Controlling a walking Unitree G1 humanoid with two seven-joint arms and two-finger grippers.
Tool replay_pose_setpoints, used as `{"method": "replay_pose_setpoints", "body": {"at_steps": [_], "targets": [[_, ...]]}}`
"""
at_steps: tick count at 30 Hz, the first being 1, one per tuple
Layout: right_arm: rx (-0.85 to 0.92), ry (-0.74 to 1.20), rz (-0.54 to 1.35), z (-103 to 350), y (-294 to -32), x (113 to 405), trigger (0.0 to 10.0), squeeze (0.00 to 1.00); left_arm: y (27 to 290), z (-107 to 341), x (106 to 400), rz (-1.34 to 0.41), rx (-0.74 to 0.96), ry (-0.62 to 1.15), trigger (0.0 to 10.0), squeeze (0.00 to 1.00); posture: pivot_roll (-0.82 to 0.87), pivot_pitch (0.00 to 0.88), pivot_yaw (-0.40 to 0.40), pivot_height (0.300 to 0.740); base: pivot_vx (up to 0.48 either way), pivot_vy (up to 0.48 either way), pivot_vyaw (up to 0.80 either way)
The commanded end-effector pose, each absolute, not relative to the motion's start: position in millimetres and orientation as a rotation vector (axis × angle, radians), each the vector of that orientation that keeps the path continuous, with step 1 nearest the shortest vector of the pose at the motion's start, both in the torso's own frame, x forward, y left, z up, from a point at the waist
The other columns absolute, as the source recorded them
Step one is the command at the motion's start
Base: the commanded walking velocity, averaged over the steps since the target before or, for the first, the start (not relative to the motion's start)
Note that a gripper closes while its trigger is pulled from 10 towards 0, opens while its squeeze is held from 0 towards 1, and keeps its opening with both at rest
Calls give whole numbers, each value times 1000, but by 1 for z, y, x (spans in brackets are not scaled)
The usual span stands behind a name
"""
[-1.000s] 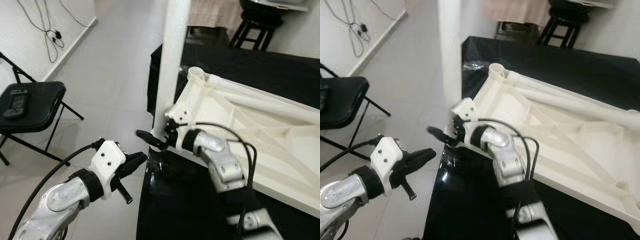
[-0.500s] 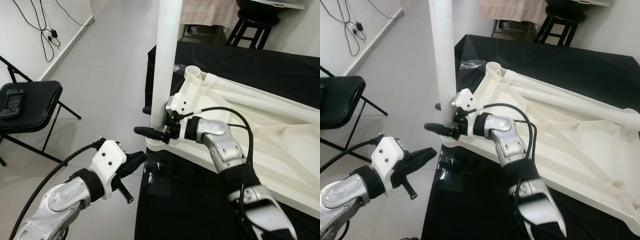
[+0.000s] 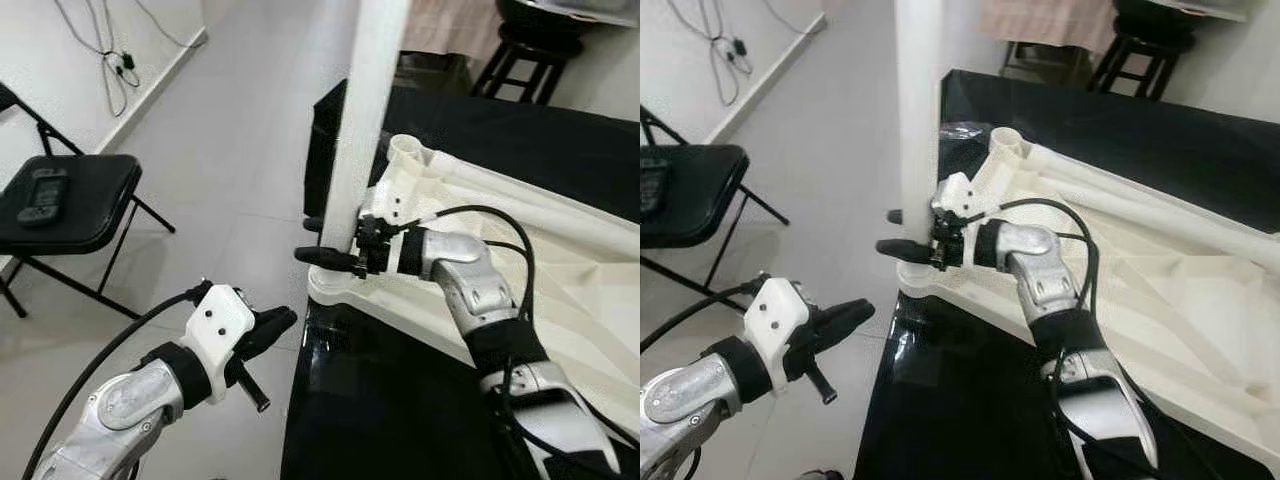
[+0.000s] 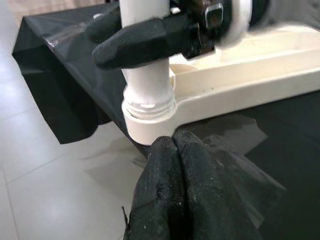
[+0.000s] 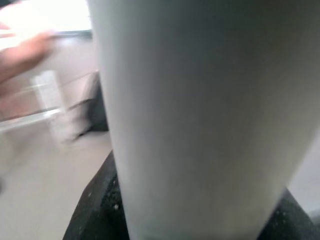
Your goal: Building children table
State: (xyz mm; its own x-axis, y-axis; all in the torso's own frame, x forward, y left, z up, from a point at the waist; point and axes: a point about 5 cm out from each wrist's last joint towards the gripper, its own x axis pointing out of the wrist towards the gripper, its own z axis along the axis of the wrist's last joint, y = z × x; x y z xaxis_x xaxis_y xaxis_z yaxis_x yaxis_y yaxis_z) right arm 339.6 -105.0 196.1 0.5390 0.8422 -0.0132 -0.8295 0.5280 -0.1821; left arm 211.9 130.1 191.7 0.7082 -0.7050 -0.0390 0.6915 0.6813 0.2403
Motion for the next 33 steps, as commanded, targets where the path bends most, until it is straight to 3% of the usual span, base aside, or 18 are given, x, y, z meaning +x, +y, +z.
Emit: {"method": "replay_pose_setpoints", "body": {"at_steps": [1,2,4,6,14,15,16,17,19,20,21,25,26,27,29,30,33], "targets": [[-136,203,580,141,-127,327,0,0,130,191,208,-800,250,-42,10000,0,91,225,-132,740,0,0,0],[-136,203,580,141,-127,327,0,0,130,191,208,-800,250,-42,10000,0,91,225,-132,740,0,0,0],[-124,257,375,130,-133,299,0,0,133,191,208,-802,247,-37,10000,0,64,213,-116,740,0,0,0],[-117,261,356,132,-135,296,0,0,133,191,209,-804,244,-37,10000,0,64,213,-116,740,0,0,0],[-198,207,383,146,-137,316,0,0,130,190,209,-804,242,-41,10000,0,93,211,-139,740,0,0,0],[-193,195,396,151,-133,321,10000,0,131,191,209,-797,245,-42,10000,0,93,210,-136,740,0,0,0],[-193,195,396,151,-133,321,10000,0,131,191,209,-797,245,-42,10000,0,93,210,-136,740,0,0,0],[-157,152,431,160,-127,326,10000,447,132,192,210,-794,244,-47,10000,0,90,206,-133,740,0,0,0],[-131,124,454,166,-123,328,10000,447,132,193,211,-794,243,-51,10000,0,90,206,-133,740,0,0,0],[-77,81,522,177,-117,333,10000,1000,131,193,211,-797,242,-53,10000,0,90,205,-128,740,0,0,0],[-37,1,623,195,-111,335,10000,1000,129,193,211,-802,239,-54,10000,0,93,202,-128,740,0,0,0],[-25,-56,707,209,-107,336,10000,1000,128,193,211,-805,238,-55,10000,0,93,201,-127,740,0,0,0],[-22,-103,823,221,-104,335,10000,165,127,193,212,-807,237,-56,10000,0,92,199,-128,740,0,0,0],[-65,-132,931,228,-102,334,10000,0,126,193,212,-808,236,-58,10000,0,97,200,-130,740,0,0,0],[-65,-132,931,228,-102,334,10000,0,126,193,212,-808,236,-58,10000,0,97,200,-130,740,0,0,0],[-109,-136,1043,230,-101,332,10000,0,126,193,212,-808,235,-60,10000,0,101,200,-131,740,0,0,0],[-134,-129,1122,229,-101,332,10000,0,126,194,212,-807,236,-62,10000,0,101,200,-131,740,0,0,0]]}}
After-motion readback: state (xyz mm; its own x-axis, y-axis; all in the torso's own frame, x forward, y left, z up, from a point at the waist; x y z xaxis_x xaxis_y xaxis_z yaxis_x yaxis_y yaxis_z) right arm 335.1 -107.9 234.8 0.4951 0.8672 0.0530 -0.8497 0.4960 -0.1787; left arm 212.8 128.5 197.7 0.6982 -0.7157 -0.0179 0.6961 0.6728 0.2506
